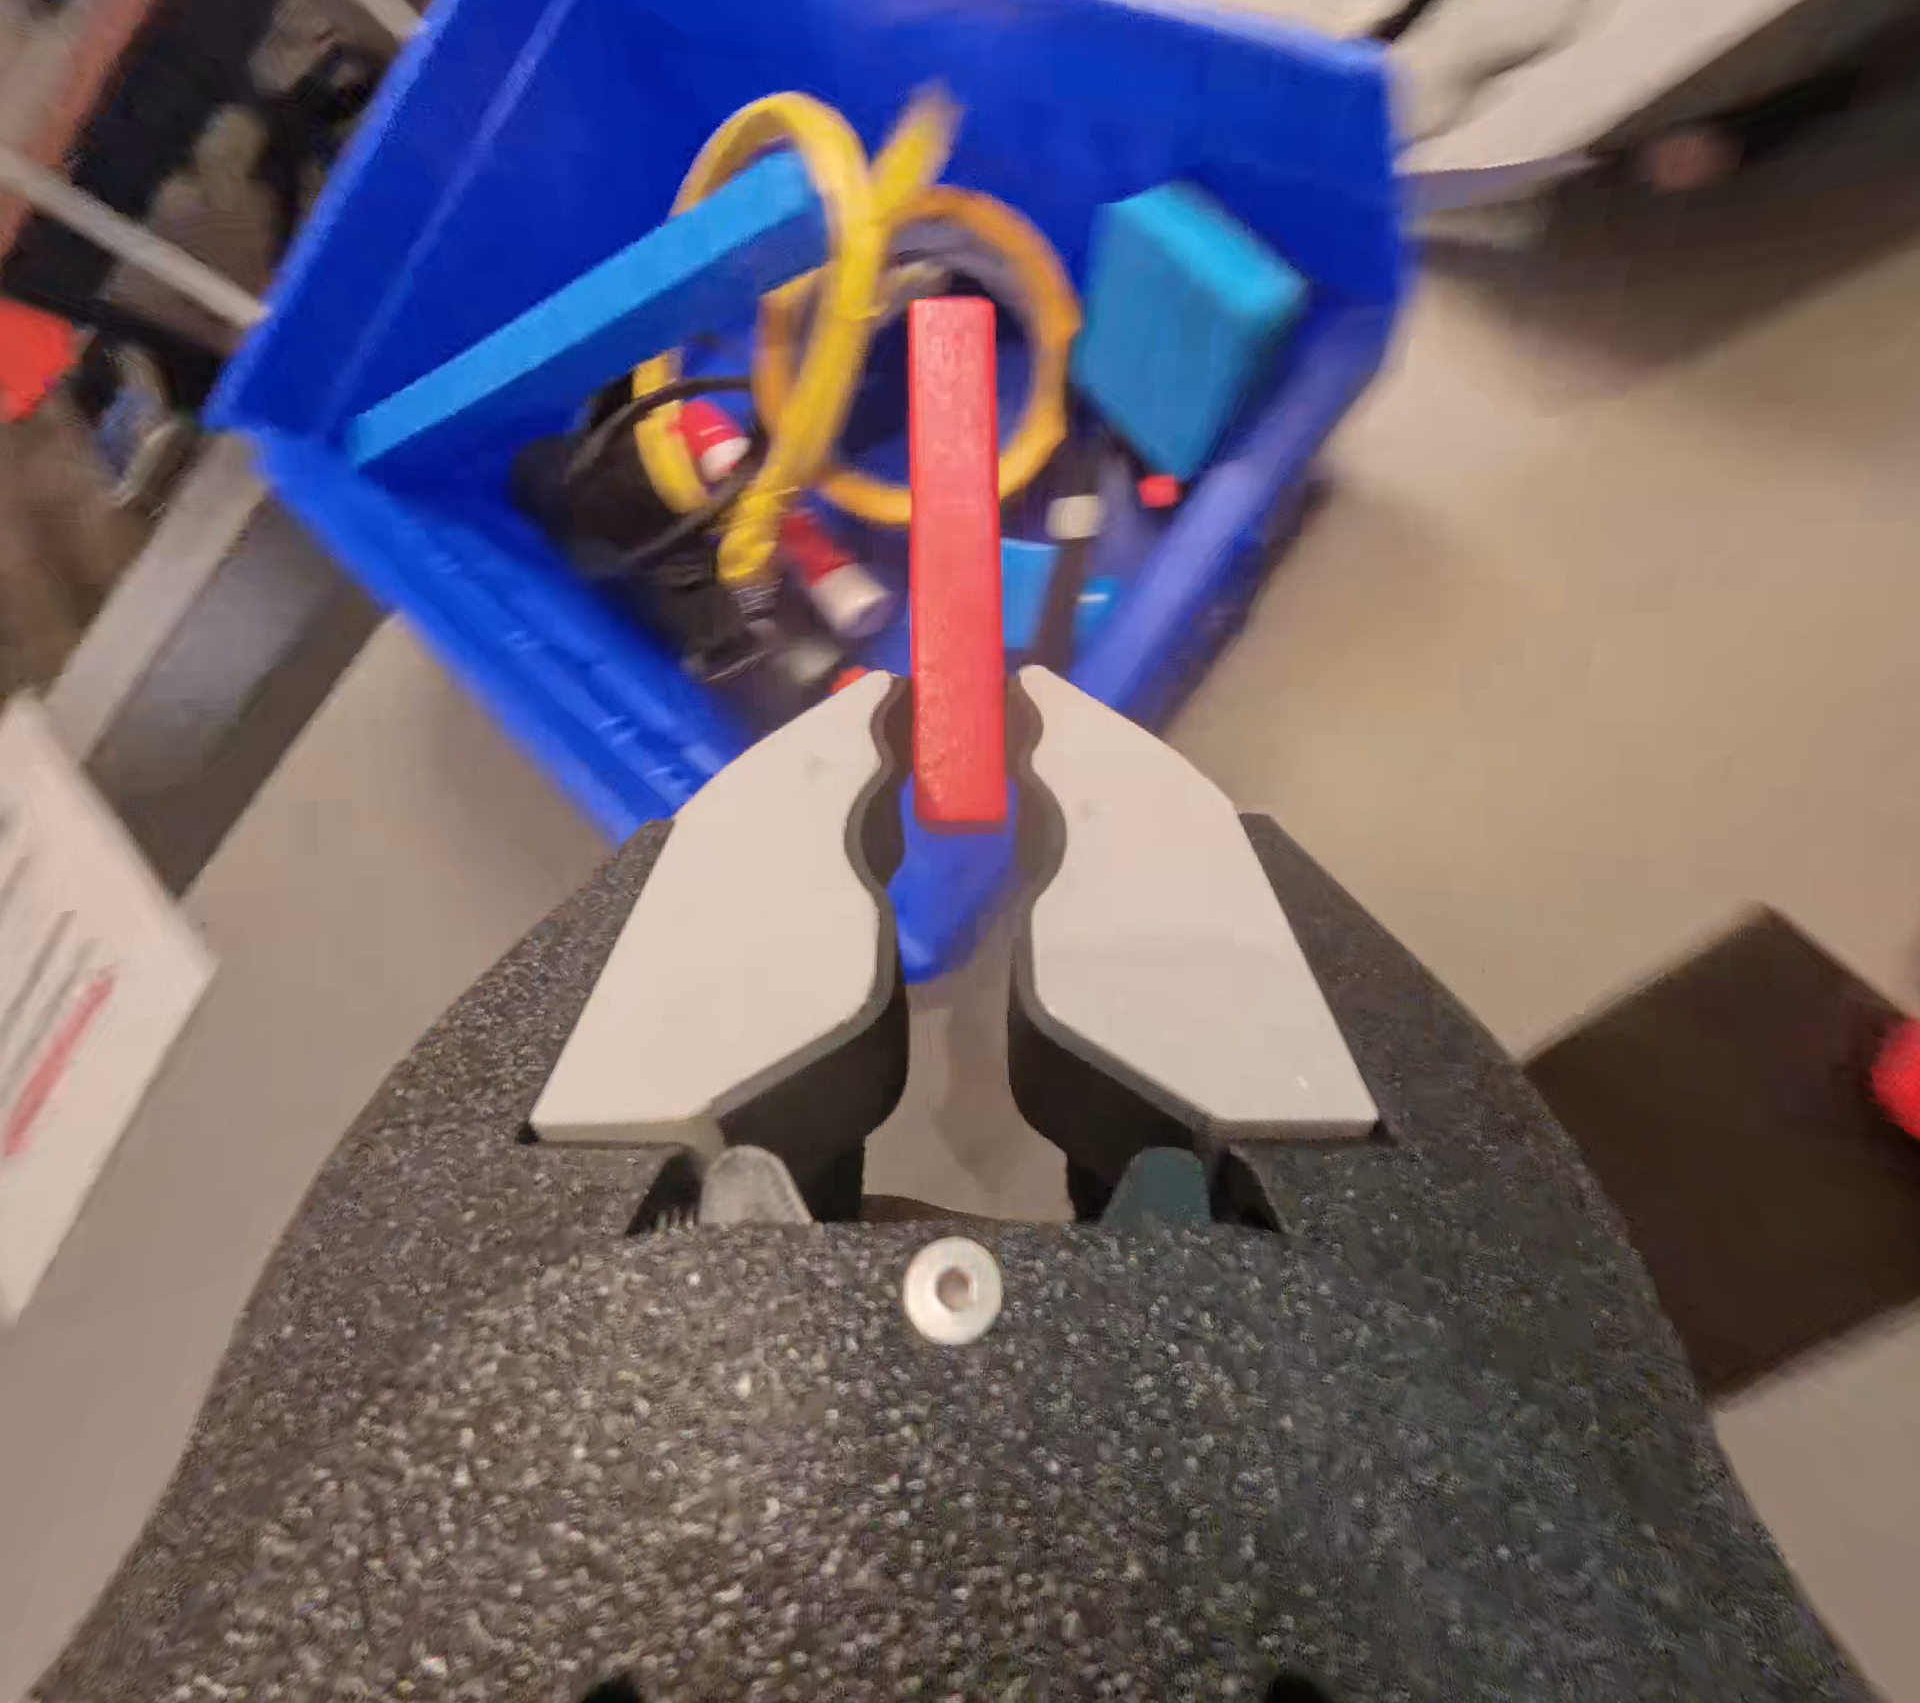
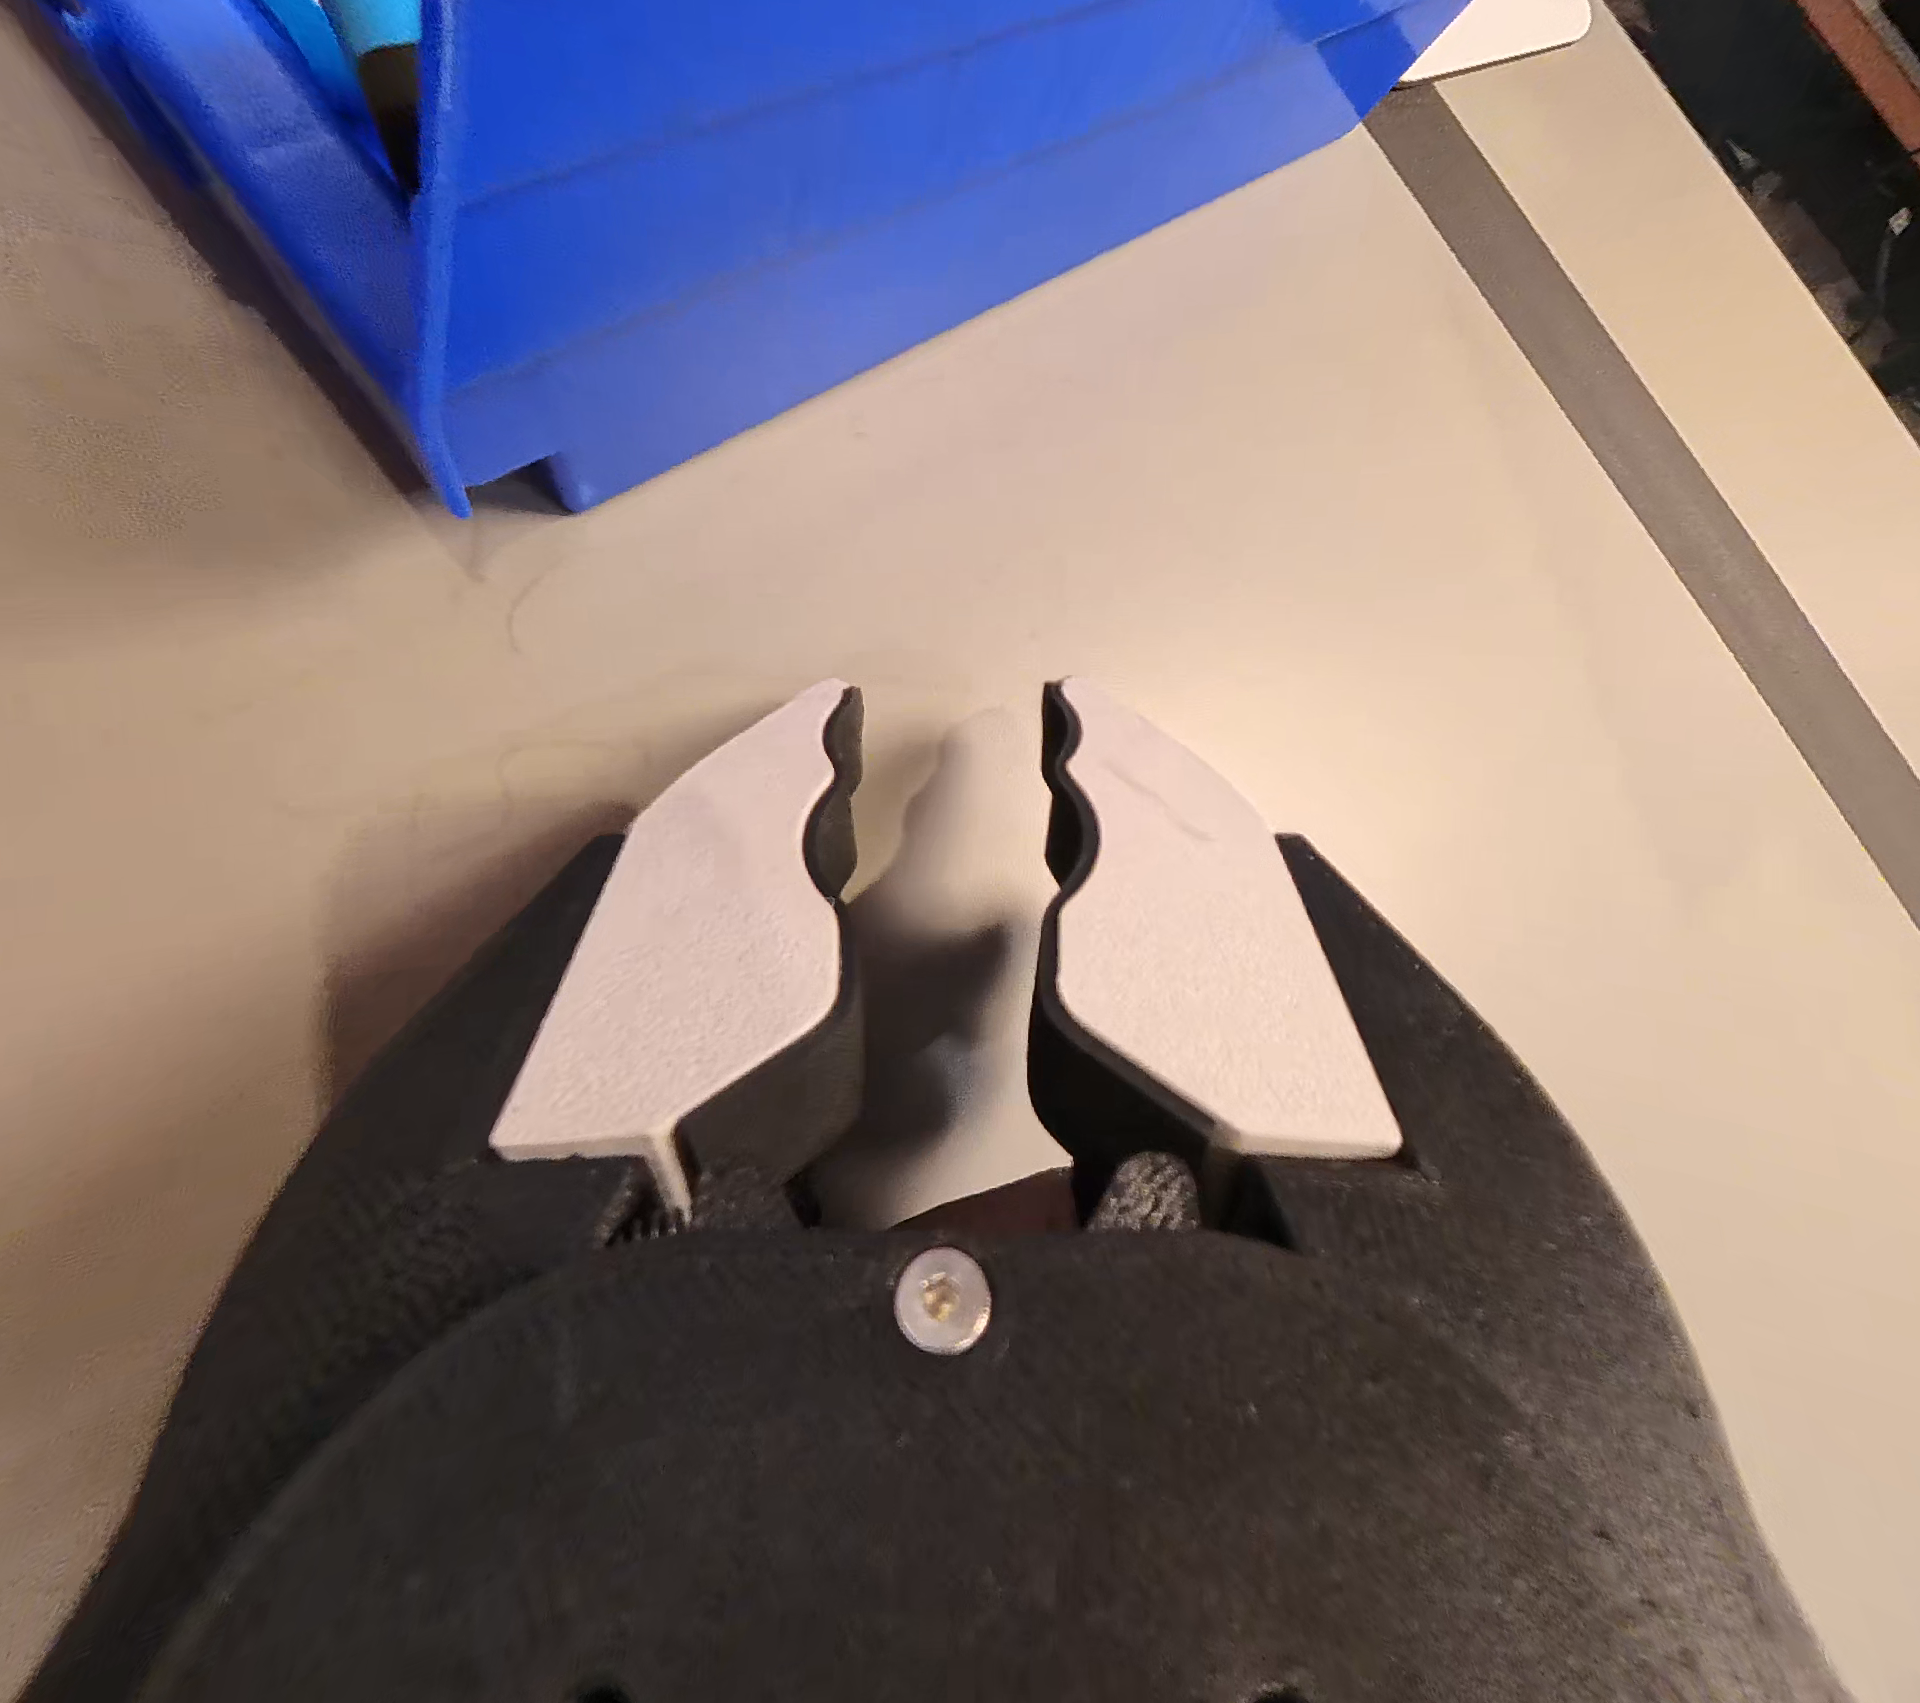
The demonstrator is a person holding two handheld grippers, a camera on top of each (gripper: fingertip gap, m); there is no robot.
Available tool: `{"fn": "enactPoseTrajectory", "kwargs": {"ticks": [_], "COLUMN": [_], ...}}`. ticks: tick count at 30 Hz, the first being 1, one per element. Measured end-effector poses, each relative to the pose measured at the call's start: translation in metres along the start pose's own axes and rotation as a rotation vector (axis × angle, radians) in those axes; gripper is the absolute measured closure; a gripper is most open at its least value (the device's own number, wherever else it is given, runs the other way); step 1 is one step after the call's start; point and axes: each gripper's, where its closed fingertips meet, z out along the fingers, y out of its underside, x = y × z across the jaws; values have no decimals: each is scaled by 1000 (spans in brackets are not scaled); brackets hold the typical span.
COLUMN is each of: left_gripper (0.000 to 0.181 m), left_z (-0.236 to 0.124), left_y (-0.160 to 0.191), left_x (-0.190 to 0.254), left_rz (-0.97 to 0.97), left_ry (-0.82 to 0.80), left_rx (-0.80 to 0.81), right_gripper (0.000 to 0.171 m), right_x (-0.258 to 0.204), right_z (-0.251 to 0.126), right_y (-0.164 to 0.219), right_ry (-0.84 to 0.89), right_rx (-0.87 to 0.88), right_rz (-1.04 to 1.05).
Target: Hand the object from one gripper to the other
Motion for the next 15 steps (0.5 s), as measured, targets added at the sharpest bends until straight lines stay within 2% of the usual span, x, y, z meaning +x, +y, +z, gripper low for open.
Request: {"fn": "enactPoseTrajectory", "kwargs": {"ticks": [1, 4, 7, 9, 11, 15], "left_gripper": [164, 164, 164, 164, 150, 137], "left_z": [3, 18, 38, 51, 57, 49], "left_y": [2, 1, -10, -14, -12, -13], "left_x": [-19, -56, -67, -67, -63, -48], "left_rz": [-17, -55, -98, -110, -103, -120], "left_ry": [-62, -168, -173, -166, -165, -126], "left_rx": [-37, -122, -147, -150, -153, -63], "right_gripper": [139, 139, 139, 139, 139, 140], "right_x": [0, 1, 2, 2, 2, 1], "right_z": [0, 0, 0, -1, -1, -2], "right_y": [0, 0, 0, 0, 1, 2], "right_ry": [9, 26, 35, 32, 28, 18], "right_rx": [0, 2, 2, 2, 1, 3], "right_rz": [-6, -14, -16, -14, -11, -15]}}
